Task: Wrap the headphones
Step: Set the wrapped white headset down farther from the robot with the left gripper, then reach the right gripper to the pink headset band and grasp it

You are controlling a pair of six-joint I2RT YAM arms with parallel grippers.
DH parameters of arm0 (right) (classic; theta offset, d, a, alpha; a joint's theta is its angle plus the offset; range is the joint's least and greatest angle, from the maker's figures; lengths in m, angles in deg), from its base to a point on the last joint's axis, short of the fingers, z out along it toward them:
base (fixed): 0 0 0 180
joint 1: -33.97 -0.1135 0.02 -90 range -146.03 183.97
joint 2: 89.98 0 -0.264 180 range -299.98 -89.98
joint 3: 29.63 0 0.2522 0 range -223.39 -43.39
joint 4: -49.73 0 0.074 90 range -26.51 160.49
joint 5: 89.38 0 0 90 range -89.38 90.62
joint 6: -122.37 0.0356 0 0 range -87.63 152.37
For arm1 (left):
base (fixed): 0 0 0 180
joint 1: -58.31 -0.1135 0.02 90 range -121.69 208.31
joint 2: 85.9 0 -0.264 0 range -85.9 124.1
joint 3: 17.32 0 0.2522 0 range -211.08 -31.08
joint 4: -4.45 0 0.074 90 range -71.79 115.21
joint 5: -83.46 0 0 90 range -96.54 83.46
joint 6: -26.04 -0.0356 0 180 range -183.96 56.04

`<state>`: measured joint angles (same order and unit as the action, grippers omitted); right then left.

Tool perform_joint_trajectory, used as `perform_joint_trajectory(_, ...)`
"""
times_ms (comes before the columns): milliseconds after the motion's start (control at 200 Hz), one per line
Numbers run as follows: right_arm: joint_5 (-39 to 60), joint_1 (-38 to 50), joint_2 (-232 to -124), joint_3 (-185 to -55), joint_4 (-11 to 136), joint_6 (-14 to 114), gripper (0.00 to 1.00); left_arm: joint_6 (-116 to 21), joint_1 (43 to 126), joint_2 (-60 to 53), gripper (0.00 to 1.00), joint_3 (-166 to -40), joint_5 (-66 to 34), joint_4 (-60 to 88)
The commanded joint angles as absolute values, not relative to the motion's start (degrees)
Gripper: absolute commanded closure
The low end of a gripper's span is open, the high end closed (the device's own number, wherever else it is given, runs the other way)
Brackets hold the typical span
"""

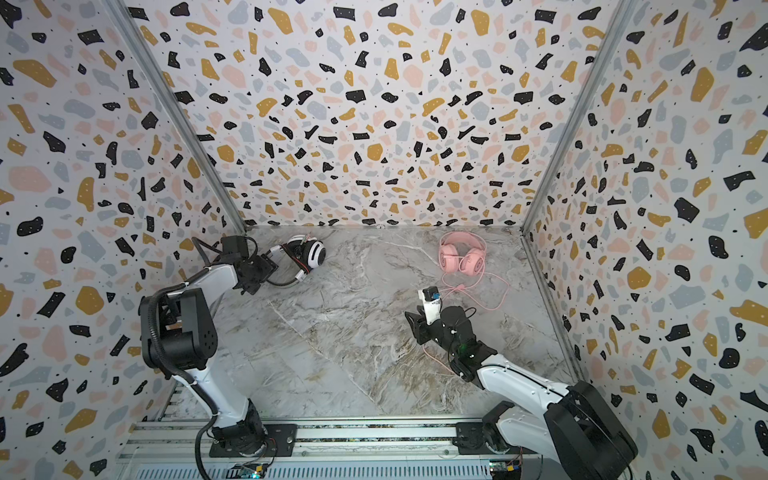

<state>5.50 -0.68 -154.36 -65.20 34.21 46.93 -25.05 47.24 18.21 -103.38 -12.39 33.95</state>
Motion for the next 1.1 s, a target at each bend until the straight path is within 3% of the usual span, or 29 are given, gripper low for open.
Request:
perform_joint_trajectory(0,4.1,-0.2,-154.2,-65.1,32.6,47.8,0.54,-30.1,47.6,12.8,0.21,-101.6,-8.6,37.3)
perform_joint_trajectory(140,5.2,1.0,-155.3,-64.8,31.9,48.4,0.54,-32.5,47.7,4.0,0.20,-97.3,-8.6,36.8)
perform_joint_trajectory(200,7.4,1.9,-155.7,-65.1,31.8,48.9,0.54,-33.2,47.7,0.1,0.19,-94.6,-13.7,34.8)
perform_joint_trajectory(210,7.6,2.2,-155.8,-65.2,32.2,48.9,0.53,-33.3,47.7,-0.5,0.16,-94.0,-14.4,34.3)
perform_joint_trajectory(220,7.8,2.4,-155.9,-65.5,32.4,49.0,0.54,-33.3,47.7,-1.2,0.04,-93.5,-15.3,33.8)
perform_joint_trajectory(245,7.9,2.7,-155.9,-65.9,33.1,49.1,0.54,-33.4,47.7,-2.9,0.00,-92.1,-17.1,32.3)
perform_joint_trajectory(531,9.3,10.2,-155.2,-72.5,41.0,52.1,0.49,-35.1,47.5,-14.5,0.00,-82.8,-23.8,26.3)
perform_joint_trajectory(691,3.7,15.7,-157.0,-78.0,47.0,55.3,0.49,-34.8,47.4,-19.9,0.00,-80.2,-16.4,27.3)
perform_joint_trajectory(811,0.0,20.5,-159.1,-81.4,49.1,55.5,0.49,-36.5,47.0,-22.7,0.00,-79.0,-18.2,27.0)
perform_joint_trajectory(1096,5.1,34.6,-175.3,-95.9,56.2,62.2,0.46,-41.7,47.0,-25.2,0.00,-77.3,-18.4,31.2)
